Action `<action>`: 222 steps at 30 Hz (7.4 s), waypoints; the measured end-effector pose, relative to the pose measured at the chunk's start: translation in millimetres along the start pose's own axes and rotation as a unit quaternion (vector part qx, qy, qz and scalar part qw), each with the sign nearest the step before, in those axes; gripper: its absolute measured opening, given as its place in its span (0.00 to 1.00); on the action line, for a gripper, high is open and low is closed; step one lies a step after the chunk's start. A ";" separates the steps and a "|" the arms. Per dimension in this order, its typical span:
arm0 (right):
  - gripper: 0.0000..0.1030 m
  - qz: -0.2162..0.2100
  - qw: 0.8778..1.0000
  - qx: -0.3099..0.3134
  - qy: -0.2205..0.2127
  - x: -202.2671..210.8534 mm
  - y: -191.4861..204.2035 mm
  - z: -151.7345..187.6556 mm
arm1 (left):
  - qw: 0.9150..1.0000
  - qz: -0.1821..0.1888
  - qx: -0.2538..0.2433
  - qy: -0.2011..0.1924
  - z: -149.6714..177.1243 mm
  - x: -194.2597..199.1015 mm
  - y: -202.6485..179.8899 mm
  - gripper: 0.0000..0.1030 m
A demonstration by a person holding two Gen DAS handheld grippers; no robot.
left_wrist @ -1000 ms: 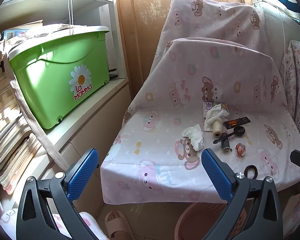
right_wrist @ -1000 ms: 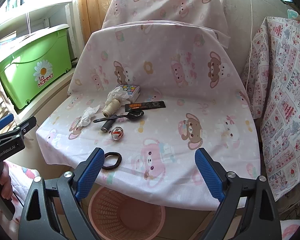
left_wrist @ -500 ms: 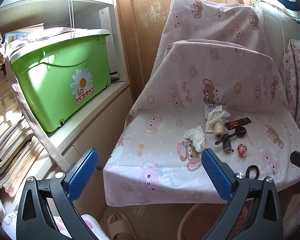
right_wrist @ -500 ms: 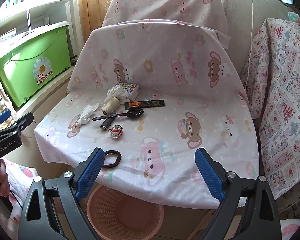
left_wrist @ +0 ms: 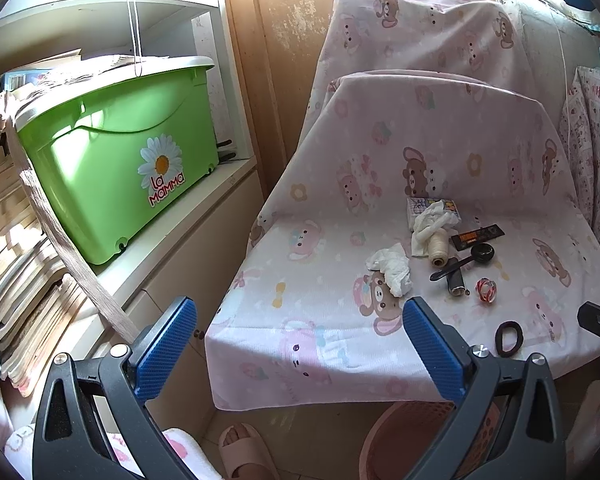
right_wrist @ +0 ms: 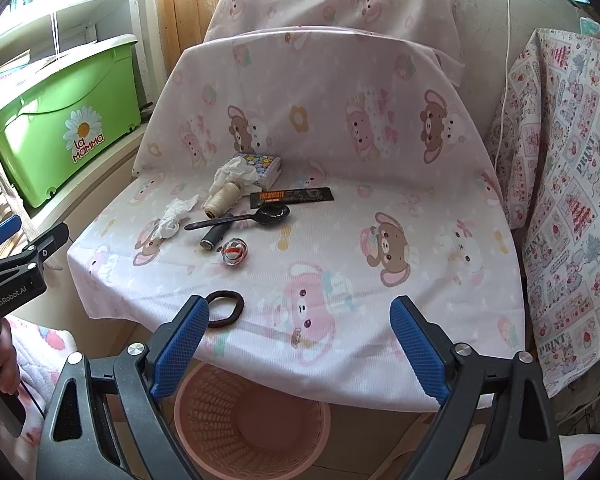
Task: Collect trash
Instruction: 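Grasp the white tissue with the left tool while the right tool grasps the dark hair tie, then carry the tissue and hair tie down over the pink wastebasket with both tools, then open both tools to drop the tissue and hair tie into the basket, then raise both tools back toward the items on the chair seat, then grasp the cream thread spool with the left tool and lift it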
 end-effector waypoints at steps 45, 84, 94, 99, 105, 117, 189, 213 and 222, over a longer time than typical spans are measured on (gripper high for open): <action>0.62 -0.067 0.997 0.027 0.041 -40.1 32.4 12.2 | 0.981 0.147 0.049 0.118 7.6 -92.7 -65.7 0.03; 0.08 -0.097 0.993 -0.030 0.053 -21.4 27.6 12.4 | 0.980 0.179 0.022 0.086 25.4 17.5 -47.3 0.03; 0.08 -0.160 0.984 0.020 0.077 13.3 67.0 37.7 | 0.970 0.210 0.000 0.119 57.8 36.5 -69.0 0.03; 0.08 -0.110 0.989 0.045 0.091 8.0 65.9 56.2 | 0.954 0.230 -0.011 0.191 84.7 21.0 -81.3 0.03; 0.08 -0.115 0.985 -0.021 0.130 -11.0 52.3 74.0 | 0.924 0.249 0.028 0.287 122.6 -3.6 -88.7 0.03; 0.08 -0.058 0.978 -0.044 0.198 -57.0 39.5 120.1 | 0.891 0.226 0.012 0.394 182.7 -28.3 -109.2 0.03; 0.65 0.005 1.000 0.024 0.018 -43.1 1.9 -18.1 | 0.973 0.146 -0.013 0.178 0.1 -76.6 -73.5 0.73; 0.65 0.030 0.999 -0.002 0.034 -82.0 -12.5 -20.8 | 0.961 0.228 0.028 0.154 -13.4 -114.7 -126.5 0.22; 0.65 0.047 0.998 -0.022 0.036 -92.8 -23.4 -22.6 | 0.963 0.216 0.027 0.159 -17.5 -134.7 -138.4 0.26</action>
Point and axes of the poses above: each gripper's, at about its wrist camera, not at the fingertips, and x roughly against the way its jaws point, y to its left, z to its underside, the point moved 7 cm from there along -x, roughly the way its jaws point, and after that the axes turned 4 degrees about -y, right-handed, at the moved point
